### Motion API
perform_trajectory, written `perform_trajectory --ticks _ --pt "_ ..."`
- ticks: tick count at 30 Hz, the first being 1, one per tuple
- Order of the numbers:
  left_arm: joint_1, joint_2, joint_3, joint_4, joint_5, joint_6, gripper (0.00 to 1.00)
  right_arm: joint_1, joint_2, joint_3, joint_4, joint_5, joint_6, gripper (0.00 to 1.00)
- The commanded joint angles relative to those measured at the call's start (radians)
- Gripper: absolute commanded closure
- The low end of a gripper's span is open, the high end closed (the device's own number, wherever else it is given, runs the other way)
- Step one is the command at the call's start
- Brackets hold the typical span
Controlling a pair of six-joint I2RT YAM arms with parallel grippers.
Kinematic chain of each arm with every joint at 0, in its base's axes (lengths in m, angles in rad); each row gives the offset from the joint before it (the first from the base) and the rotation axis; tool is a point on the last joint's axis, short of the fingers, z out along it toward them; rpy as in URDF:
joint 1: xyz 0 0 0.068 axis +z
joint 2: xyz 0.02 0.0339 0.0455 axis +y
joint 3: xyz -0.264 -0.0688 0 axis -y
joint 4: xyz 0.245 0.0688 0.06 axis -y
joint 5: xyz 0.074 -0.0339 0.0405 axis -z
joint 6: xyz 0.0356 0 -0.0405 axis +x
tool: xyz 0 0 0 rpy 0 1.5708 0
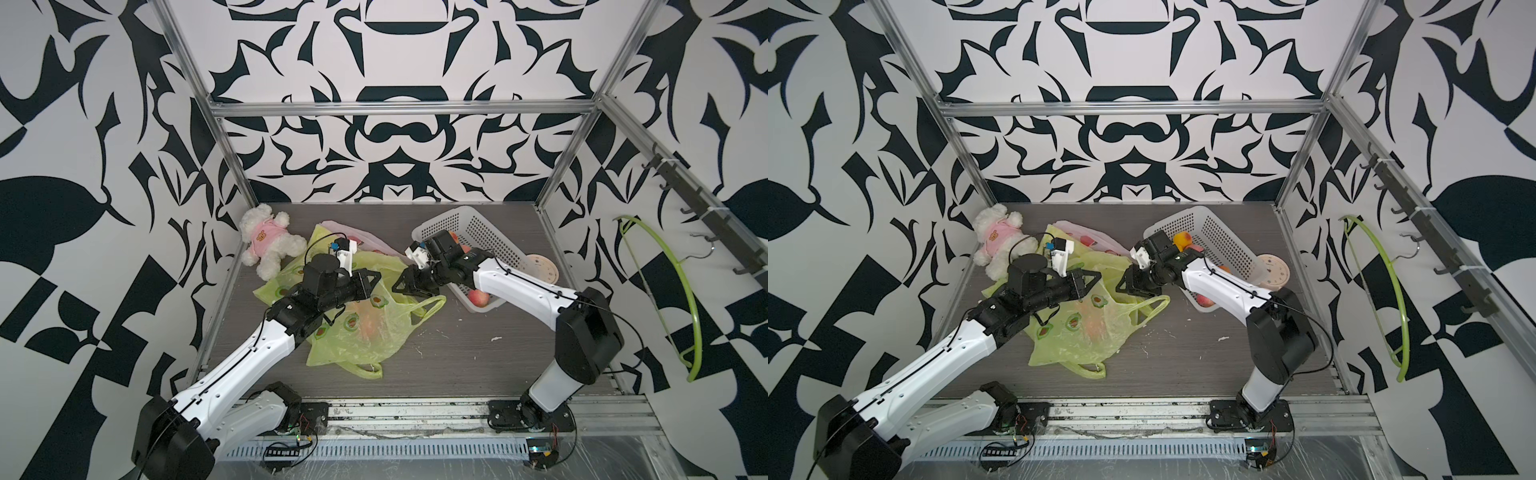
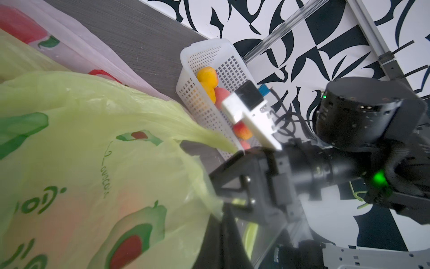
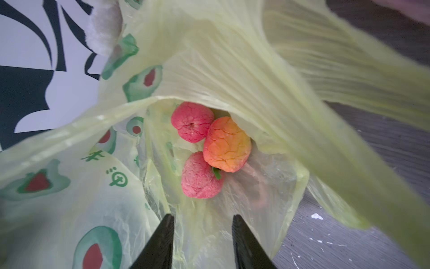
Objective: Place the peach into a plastic bag & tie a knot
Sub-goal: Place the peach in the plastic bag, then adjust the plastic bag at the center of the board.
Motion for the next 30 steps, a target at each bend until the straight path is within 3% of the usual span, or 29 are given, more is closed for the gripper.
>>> perform_trajectory --ticks 1,5,14,20,30 --pt "0.007 -0.021 -0.014 0.006 -0.016 0.000 1.00 0.003 -0.082 0.035 -0.050 0.060 -0.045 0.52" --pt "0.008 -0.015 -0.025 0.008 -0.017 0.001 1.00 -0.009 -0.189 0.060 -0.176 0.210 -0.079 0.34" --pt "0.008 -0.006 -0.044 0.038 -0.008 -0.013 1.00 -0.024 -0.489 -0.158 -0.242 0.351 0.038 0.20" --pt "0.008 0.003 -0.044 0.042 0.007 -0.015 1.00 -0.024 -0.618 -0.373 -0.008 0.303 0.230 0.10" --pt "0.008 0.011 -0.045 0.042 0.019 -0.016 1.00 -0.024 -0.573 -0.477 0.252 0.262 0.349 0.10"
